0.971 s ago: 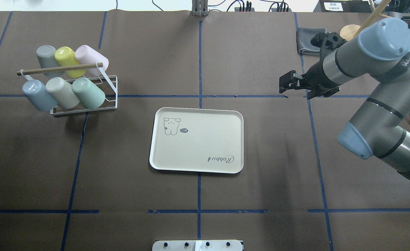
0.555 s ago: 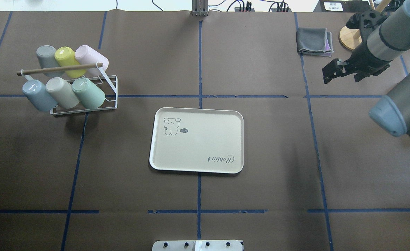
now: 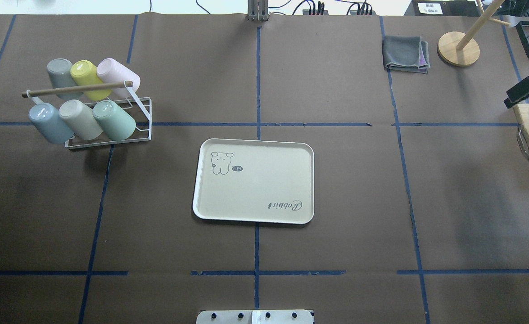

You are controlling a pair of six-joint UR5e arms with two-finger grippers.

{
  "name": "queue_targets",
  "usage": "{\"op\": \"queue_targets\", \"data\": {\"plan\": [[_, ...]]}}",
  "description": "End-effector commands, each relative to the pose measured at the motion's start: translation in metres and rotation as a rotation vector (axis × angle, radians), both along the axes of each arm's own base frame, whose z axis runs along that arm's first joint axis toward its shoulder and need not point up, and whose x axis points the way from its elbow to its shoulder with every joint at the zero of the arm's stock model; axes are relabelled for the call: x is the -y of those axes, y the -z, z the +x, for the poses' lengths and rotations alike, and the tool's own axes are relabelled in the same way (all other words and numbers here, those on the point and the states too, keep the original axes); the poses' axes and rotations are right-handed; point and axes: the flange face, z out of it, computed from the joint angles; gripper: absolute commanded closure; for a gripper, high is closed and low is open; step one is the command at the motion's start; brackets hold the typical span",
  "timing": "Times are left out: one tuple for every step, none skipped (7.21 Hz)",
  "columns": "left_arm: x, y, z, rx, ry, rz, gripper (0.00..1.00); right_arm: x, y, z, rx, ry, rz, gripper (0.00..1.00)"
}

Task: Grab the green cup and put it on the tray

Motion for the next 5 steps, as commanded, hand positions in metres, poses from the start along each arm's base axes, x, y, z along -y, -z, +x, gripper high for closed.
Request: {"op": "queue_targets", "data": {"plan": [[-0.013,0.042,0.081,0.348,-0.173,0.159,0.0,-0.011,-0.045,0.04,0.022,0.049,0.003,0.0],[-0.019,0.043,0.103,0.475,-0.228,0.206,0.0,-0.012,-0.047,0.042,0.027,0.048,-0.002,0.0],[-0.026,0.046,0.127,0.579,-0.323,0.261,0.0,-0.014,-0.049,0.042,0.028,0.047,-0.006,0.0],[-0.039,0.047,0.157,0.662,-0.412,0.317,0.0,-0.014,-0.049,0.042,0.027,0.046,-0.008,0.0],[-0.059,0.042,0.199,0.772,-0.508,0.358,0.0,-0.014,-0.052,0.042,0.029,0.044,-0.017,0.0]]}}
